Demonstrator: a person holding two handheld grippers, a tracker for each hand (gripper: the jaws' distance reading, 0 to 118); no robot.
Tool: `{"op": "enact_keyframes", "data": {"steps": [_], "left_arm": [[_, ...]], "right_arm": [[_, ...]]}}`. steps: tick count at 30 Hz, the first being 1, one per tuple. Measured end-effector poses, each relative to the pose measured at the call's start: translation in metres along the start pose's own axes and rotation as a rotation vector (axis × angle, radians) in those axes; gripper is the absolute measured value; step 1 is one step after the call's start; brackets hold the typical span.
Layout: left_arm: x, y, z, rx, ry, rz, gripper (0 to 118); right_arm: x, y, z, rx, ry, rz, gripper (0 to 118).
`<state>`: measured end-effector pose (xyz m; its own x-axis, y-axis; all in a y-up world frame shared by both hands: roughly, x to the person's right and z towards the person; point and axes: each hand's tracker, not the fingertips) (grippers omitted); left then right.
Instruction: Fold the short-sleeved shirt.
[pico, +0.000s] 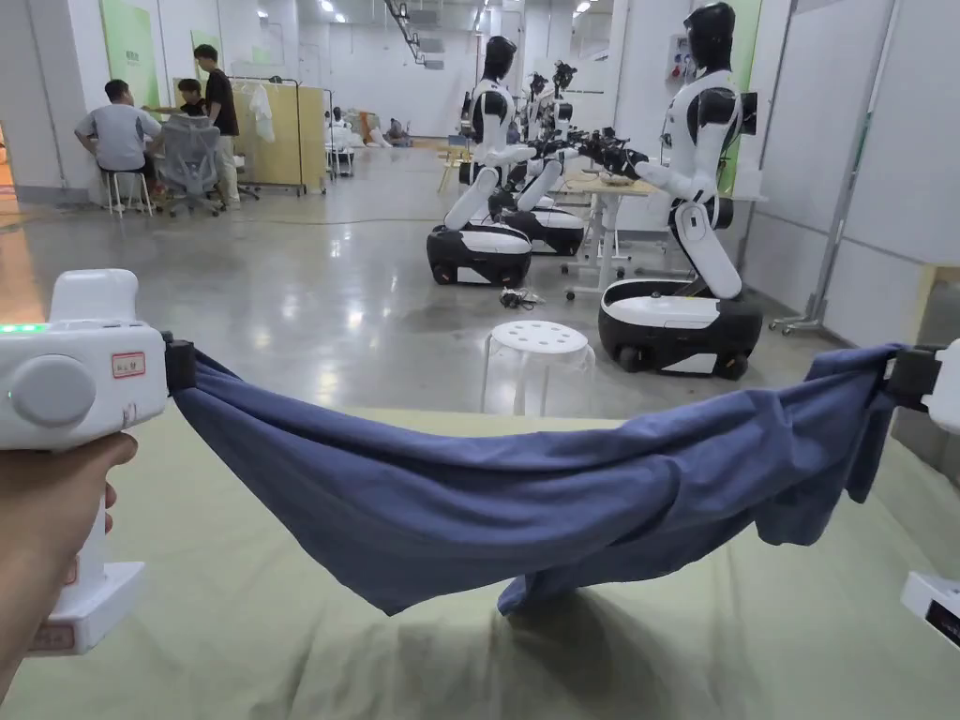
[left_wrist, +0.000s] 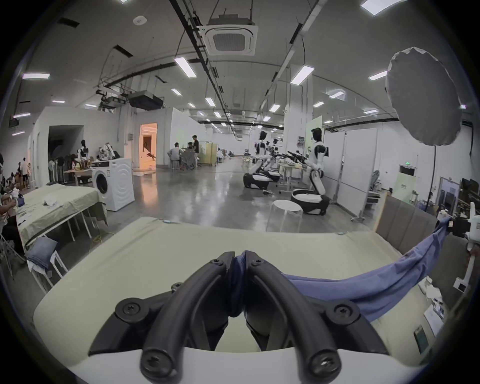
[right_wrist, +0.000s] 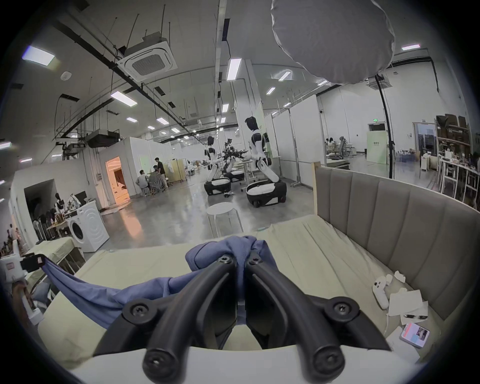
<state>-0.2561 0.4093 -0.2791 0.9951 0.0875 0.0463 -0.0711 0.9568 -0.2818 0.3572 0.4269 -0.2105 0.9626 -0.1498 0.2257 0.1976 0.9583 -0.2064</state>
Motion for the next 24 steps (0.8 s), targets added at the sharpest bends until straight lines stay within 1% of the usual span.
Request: {"op": "enact_keyframes", "data": {"steps": [2,4,5,7,9,12,15,16,18,20,21,22,23,24], "left_arm": [[0.003,-0.019,0.027,-0.028,-0.005,-0.048,9],[0.002,-0.044,0.056,-0.049,-0.016,-0.036,9],[0.000,-0.059,0.069,-0.079,-0.042,-0.029,9],[-0.003,-0.096,0.092,-0.132,-0.056,-0.026,9],[-0.009,-0.135,0.111,-0.199,-0.052,-0.055,9],[-0.018,-0.197,0.133,-0.327,-0.025,-0.079,9],[-0.031,-0.253,0.141,-0.439,0.003,-0.027,9],[-0.035,-0.265,0.140,-0.466,0.007,-0.003,9],[-0.039,-0.277,0.139,-0.471,0.042,0.024,9],[-0.040,-0.271,0.140,-0.444,0.052,0.063,10],[-0.041,-0.264,0.145,-0.405,0.040,0.084,22],[-0.040,-0.256,0.154,-0.344,0.026,0.087,44],[-0.038,-0.247,0.163,-0.278,0.023,0.085,70],[-0.036,-0.235,0.174,-0.203,0.014,0.081,74]], "right_arm": [[0.010,-0.022,0.027,-0.036,0.011,0.014,5],[0.019,-0.050,0.053,-0.060,0.024,0.025,5],[0.024,-0.070,0.068,-0.095,0.030,0.043,5],[0.035,-0.116,0.092,-0.153,0.045,0.029,5],[0.044,-0.169,0.115,-0.225,0.031,0.030,5],[0.056,-0.247,0.133,-0.370,0.012,0.086,5],[0.071,-0.313,0.131,-0.497,-0.019,0.135,5],[0.075,-0.326,0.130,-0.514,-0.028,0.121,5],[0.072,-0.330,0.135,-0.526,-0.030,0.094,4],[0.072,-0.324,0.136,-0.506,-0.027,0.082,5],[0.069,-0.315,0.139,-0.492,-0.021,0.084,14],[0.067,-0.307,0.142,-0.483,-0.021,0.088,33],[0.062,-0.298,0.147,-0.467,-0.021,0.099,63],[0.054,-0.288,0.154,-0.420,-0.026,0.129,101]]}}
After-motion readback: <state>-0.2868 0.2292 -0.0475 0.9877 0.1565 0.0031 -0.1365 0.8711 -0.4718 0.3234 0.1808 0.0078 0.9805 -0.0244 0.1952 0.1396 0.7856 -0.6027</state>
